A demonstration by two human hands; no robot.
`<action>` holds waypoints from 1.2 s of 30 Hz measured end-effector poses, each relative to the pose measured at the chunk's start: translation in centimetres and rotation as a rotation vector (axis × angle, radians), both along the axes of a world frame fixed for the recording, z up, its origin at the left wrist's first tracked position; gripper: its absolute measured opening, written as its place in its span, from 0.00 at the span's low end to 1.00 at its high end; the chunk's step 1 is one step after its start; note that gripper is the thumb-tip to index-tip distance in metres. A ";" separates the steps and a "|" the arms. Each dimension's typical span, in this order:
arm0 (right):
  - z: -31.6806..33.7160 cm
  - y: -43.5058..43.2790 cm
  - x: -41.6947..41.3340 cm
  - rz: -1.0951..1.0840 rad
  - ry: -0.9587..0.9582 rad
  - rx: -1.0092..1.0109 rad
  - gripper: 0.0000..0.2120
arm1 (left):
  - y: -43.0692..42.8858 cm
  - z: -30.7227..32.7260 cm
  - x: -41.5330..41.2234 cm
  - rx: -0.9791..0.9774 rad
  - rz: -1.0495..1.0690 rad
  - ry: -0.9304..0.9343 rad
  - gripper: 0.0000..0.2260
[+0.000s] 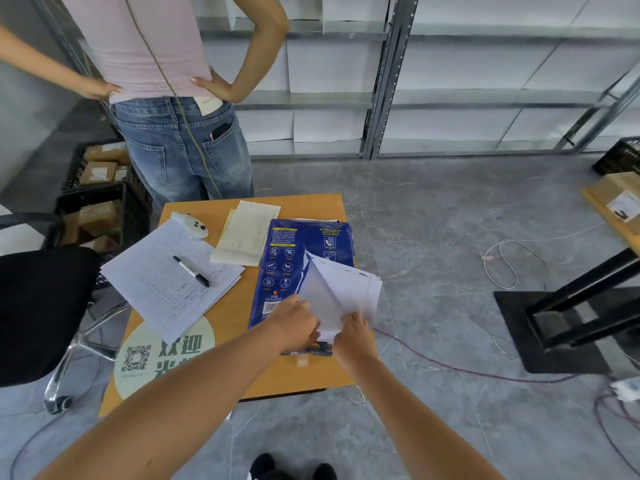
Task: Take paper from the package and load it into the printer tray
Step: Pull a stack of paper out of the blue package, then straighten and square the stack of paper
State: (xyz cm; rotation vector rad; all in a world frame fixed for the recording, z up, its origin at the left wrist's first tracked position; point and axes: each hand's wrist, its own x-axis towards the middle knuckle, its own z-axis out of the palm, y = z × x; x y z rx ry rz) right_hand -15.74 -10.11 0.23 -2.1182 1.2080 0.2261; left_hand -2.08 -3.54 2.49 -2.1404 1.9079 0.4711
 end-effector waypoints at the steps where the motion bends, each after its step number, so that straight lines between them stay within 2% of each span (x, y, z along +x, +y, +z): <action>1: 0.1 -0.3 0.0 -0.026 0.017 -0.021 0.20 | 0.2 0.4 0.4 0.028 -0.019 -0.102 0.17; 3: 0.3 -0.9 -0.2 -0.118 0.019 0.000 0.15 | 0.8 0.5 1.8 0.062 0.065 -0.207 0.16; 6: 0.7 -1.4 -0.3 -0.227 0.008 0.119 0.10 | 2.2 0.9 4.1 0.097 0.245 -0.169 0.13; 8: 0.8 -1.9 -0.1 -0.311 -0.017 0.186 0.06 | 3.7 0.8 5.2 0.105 0.298 -0.107 0.13; 9: 0.8 -2.2 -0.1 -0.374 -0.035 0.211 0.07 | 4.4 0.4 5.6 0.102 0.325 -0.042 0.14; 12: 0.1 -2.9 0.0 -0.518 -0.086 0.266 0.06 | 6.8 -1.3 6.9 -0.009 0.510 0.200 0.15; 14: -0.1 -2.8 0.0 -0.593 -0.118 0.293 0.04 | 7.7 -1.9 6.8 -0.072 0.576 0.263 0.15; 17: 0.1 -2.8 0.0 -0.645 -0.123 0.332 0.02 | 8.0 -2.6 5.6 -0.141 0.647 0.311 0.11; 19: 0.1 -2.9 0.1 -0.688 -0.137 0.352 0.06 | 8.0 -2.9 4.9 -0.187 0.756 0.320 0.06; 21: -0.2 -3.0 0.1 -0.738 -0.153 0.364 0.08 | 7.9 -3.2 4.4 -0.199 0.885 0.348 0.06; 25: -0.5 -3.0 -0.2 -0.821 -0.231 0.402 0.02 | 7.4 -3.3 3.8 -0.311 1.161 0.553 0.11; 29: -1.5 -3.6 -0.5 -0.821 -0.239 0.433 0.13 | 7.4 -3.3 4.3 -0.416 1.441 0.661 0.10; 31: -2.1 -3.8 -0.4 -0.814 -0.204 0.416 0.17 | 7.5 -3.2 4.5 -0.458 1.617 0.779 0.06; 33: -2.0 -3.7 -0.2 -0.818 -0.171 0.411 0.13 | 7.8 -3.5 4.8 -0.491 1.743 0.888 0.04; 36: -1.0 -3.4 0.2 -0.809 -0.136 0.387 0.05 | 7.8 -3.8 5.1 -0.473 1.780 1.018 0.03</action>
